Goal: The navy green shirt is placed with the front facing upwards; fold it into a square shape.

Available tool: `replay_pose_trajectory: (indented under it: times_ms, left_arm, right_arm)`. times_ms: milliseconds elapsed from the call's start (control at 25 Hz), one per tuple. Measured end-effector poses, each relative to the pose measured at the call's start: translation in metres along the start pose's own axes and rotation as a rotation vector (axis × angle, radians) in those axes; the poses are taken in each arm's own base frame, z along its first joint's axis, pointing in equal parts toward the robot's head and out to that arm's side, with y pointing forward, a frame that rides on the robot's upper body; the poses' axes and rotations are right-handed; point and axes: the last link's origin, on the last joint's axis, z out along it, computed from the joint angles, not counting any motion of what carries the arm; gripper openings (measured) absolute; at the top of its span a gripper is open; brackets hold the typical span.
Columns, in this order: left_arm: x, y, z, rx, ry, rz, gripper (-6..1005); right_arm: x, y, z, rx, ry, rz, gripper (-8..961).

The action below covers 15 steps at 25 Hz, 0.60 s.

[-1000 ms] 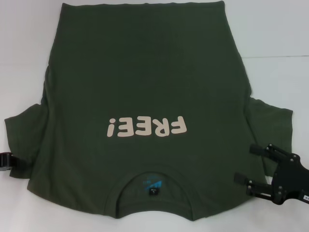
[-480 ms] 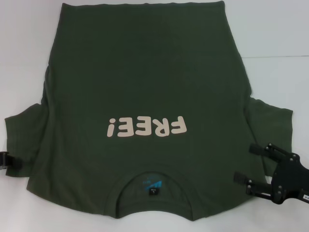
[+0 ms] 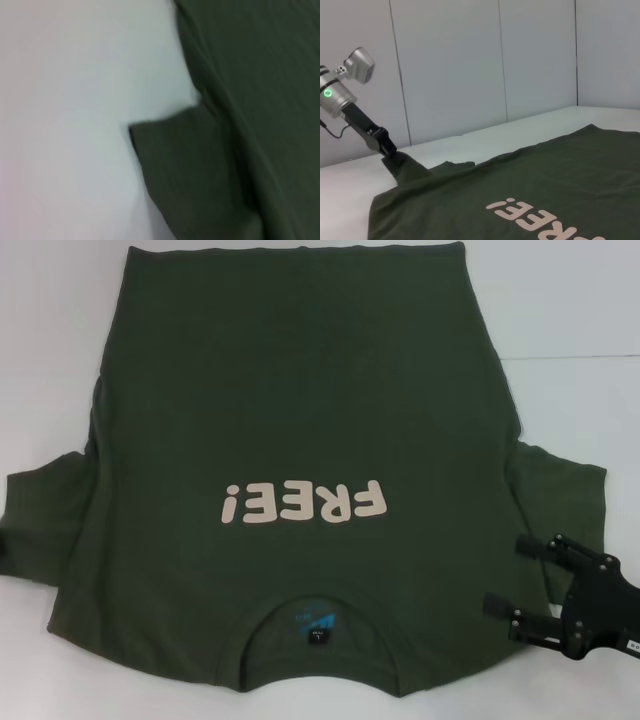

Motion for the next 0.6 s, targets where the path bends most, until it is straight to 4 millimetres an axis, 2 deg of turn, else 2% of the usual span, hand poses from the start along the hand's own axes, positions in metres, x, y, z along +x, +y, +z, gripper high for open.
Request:
replay_pose_trajectory:
  times_ms: [360,600]
  left_arm:
    - [0.019,-0.015,-0.021,0.057,0.095,-0.023,11]
    - [0.032,-0.013,-0.029,0.063,0.126,-0.019,11]
  right_arm:
    - [-0.001,-0.001,0.002,-0.001,-0.002,-0.004,920]
    - [-0.002,-0.002,0.003,-0.003,-0.002,-0.008,920]
